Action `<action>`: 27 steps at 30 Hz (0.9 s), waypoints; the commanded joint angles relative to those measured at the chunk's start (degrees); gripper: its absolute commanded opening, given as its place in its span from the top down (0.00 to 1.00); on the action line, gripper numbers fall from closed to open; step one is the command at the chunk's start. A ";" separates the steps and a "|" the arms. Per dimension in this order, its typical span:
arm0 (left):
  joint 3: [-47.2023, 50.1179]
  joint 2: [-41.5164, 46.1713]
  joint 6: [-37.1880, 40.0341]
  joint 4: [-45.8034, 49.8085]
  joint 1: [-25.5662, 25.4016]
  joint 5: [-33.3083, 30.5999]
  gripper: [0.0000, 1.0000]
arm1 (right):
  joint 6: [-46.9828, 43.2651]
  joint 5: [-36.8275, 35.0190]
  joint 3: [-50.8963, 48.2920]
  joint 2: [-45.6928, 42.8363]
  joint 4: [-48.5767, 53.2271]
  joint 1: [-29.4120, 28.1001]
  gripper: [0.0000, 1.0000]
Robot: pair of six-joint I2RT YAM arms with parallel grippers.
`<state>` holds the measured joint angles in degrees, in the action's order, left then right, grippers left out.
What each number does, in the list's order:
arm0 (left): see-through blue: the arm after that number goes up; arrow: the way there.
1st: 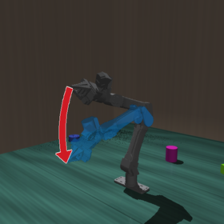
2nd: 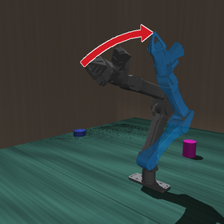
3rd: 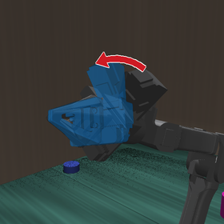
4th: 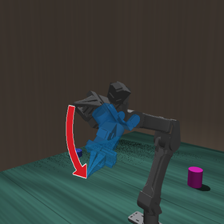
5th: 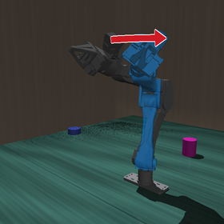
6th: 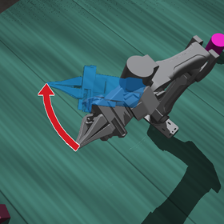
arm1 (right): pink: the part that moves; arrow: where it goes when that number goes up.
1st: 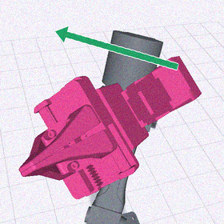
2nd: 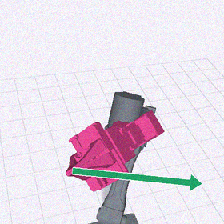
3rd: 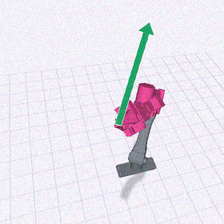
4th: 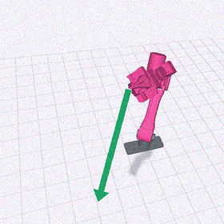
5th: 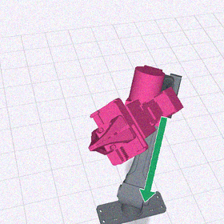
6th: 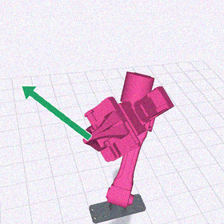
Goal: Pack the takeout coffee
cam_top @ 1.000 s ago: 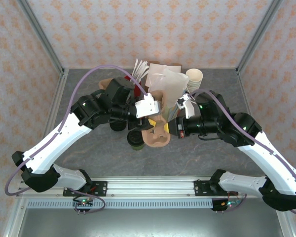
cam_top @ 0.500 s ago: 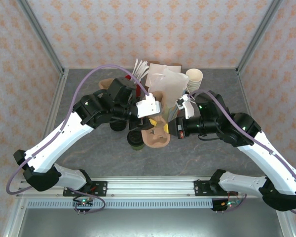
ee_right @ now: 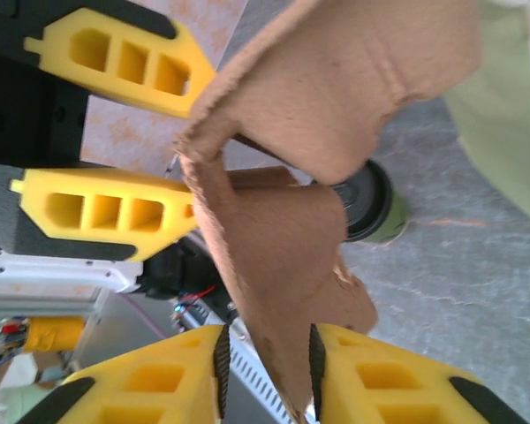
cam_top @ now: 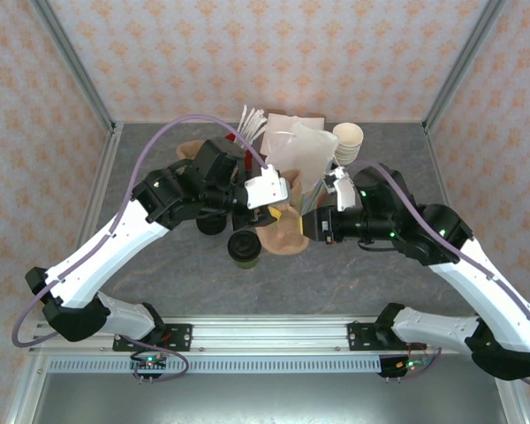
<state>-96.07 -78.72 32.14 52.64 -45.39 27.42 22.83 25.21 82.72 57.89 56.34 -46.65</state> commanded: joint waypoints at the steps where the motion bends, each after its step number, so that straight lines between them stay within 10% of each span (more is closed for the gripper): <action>1: 1.18 3.92 -2.54 -4.85 -0.23 -2.70 0.69 | -1.44 -10.55 0.22 -3.48 2.87 0.58 0.65; 12: 0.79 6.65 -5.44 -3.95 -0.17 -8.06 0.67 | 2.09 -33.74 4.81 1.51 3.16 2.54 0.58; 27: 4.18 13.48 -8.66 -3.82 -0.22 -12.20 0.66 | 6.88 -36.02 8.28 17.28 -1.04 8.94 0.51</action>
<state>-92.47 -66.22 24.86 49.67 -45.39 16.97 28.58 -8.19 88.33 74.41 56.88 -38.28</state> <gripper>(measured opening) 0.338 0.488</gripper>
